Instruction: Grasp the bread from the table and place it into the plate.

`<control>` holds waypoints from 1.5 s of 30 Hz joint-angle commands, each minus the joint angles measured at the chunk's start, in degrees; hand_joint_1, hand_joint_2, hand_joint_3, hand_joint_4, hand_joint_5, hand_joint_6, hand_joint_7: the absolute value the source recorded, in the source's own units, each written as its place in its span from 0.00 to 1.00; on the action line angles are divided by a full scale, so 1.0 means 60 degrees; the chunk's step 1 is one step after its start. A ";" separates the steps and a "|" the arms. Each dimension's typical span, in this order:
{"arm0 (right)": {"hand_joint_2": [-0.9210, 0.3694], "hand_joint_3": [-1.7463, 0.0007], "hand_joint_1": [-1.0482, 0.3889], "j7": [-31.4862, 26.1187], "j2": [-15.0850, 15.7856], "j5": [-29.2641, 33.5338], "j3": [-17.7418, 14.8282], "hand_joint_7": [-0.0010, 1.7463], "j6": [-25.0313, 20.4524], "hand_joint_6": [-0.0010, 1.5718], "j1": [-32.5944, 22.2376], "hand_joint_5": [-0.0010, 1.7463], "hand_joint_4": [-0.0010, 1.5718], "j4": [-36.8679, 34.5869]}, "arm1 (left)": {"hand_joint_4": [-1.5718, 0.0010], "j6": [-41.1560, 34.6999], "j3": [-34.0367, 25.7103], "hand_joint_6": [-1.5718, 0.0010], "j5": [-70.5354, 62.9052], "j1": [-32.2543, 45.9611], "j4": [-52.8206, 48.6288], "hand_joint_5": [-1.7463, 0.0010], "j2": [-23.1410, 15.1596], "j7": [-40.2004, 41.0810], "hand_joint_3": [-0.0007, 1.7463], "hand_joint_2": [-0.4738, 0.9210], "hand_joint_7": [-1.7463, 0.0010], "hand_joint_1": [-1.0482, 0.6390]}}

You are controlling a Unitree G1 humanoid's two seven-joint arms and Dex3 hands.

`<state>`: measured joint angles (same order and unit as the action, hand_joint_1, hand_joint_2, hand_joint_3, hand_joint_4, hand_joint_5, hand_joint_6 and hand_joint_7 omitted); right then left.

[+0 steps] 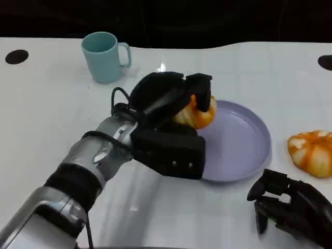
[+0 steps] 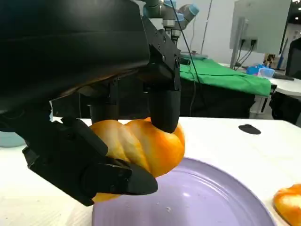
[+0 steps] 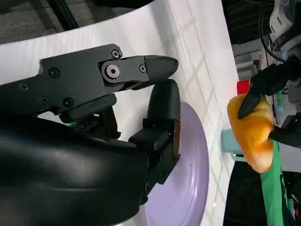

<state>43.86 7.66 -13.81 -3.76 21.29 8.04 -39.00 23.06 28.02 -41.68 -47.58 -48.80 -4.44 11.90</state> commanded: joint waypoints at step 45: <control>0.00 0.86 0.37 -0.0175 0.0030 -0.0017 0.0089 0.80 -0.0531 0.44 -0.0502 1.00 0.44 0.0552 | 1.00 -0.1005 0.1682 1.00 -0.0538 -0.1501 -0.1913 0.93 0.0959 -0.1499 0.42 1.00 0.93 0.04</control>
<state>43.00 7.23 -14.56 -3.56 18.40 6.13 -35.04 17.44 37.85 -44.65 -55.39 -61.57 2.67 4.06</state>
